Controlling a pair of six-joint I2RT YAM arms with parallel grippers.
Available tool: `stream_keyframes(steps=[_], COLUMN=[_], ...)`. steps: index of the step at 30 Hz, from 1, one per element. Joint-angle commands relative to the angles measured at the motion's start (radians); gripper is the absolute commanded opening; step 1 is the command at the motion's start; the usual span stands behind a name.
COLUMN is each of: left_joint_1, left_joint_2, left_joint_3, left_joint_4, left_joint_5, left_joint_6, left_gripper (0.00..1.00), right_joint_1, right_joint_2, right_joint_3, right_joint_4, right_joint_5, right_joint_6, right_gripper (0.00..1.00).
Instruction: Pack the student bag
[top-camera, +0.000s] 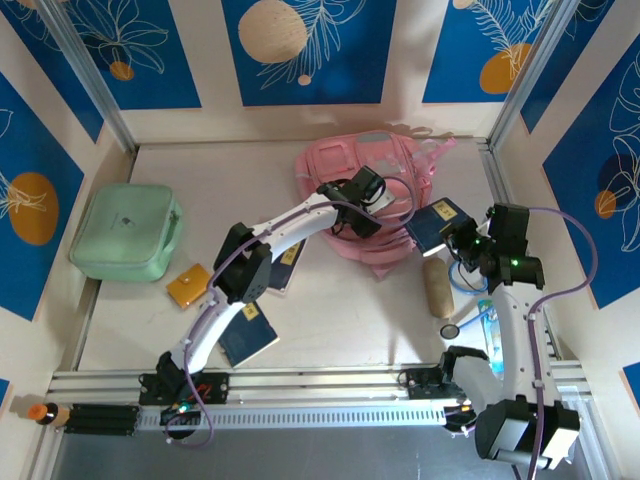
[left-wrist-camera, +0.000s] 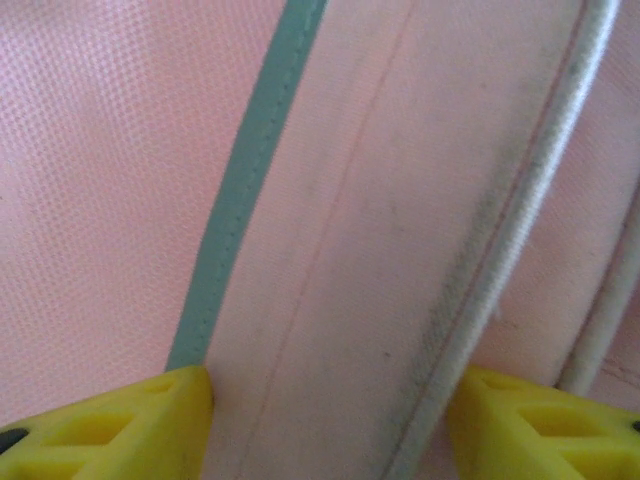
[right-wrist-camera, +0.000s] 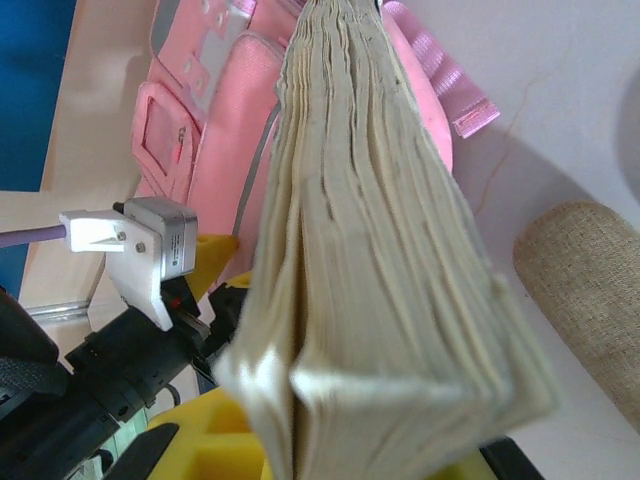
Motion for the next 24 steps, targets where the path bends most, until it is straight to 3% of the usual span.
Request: stream_keyframes(steps=[1,11,18,24], left_joint_1=[-0.003,-0.003,-0.002,-0.002], left_joint_2=[0.025,0.04,0.008,-0.082], left_joint_3=[0.044,0.06,0.097,0.081], left_joint_4=[-0.025,-0.029,-0.052,-0.029], left_joint_5=[-0.056,0.003,0.003,-0.03], left_joint_6=[0.013,0.015,0.017,-0.013], left_gripper=[0.59,0.45,0.03,0.0], right_joint_1=[-0.011,-0.041,-0.113,-0.156], right_joint_2=[-0.031,-0.041,-0.064,-0.112], right_joint_3=[-0.001,-0.024,-0.058,-0.053], right_joint_4=[-0.006,0.0,0.016,-0.003], right_joint_5=[0.002,-0.013,-0.077,-0.072], right_joint_6=[-0.014,-0.004,-0.007,-0.031], right_gripper=[0.0,0.0,0.0,0.0])
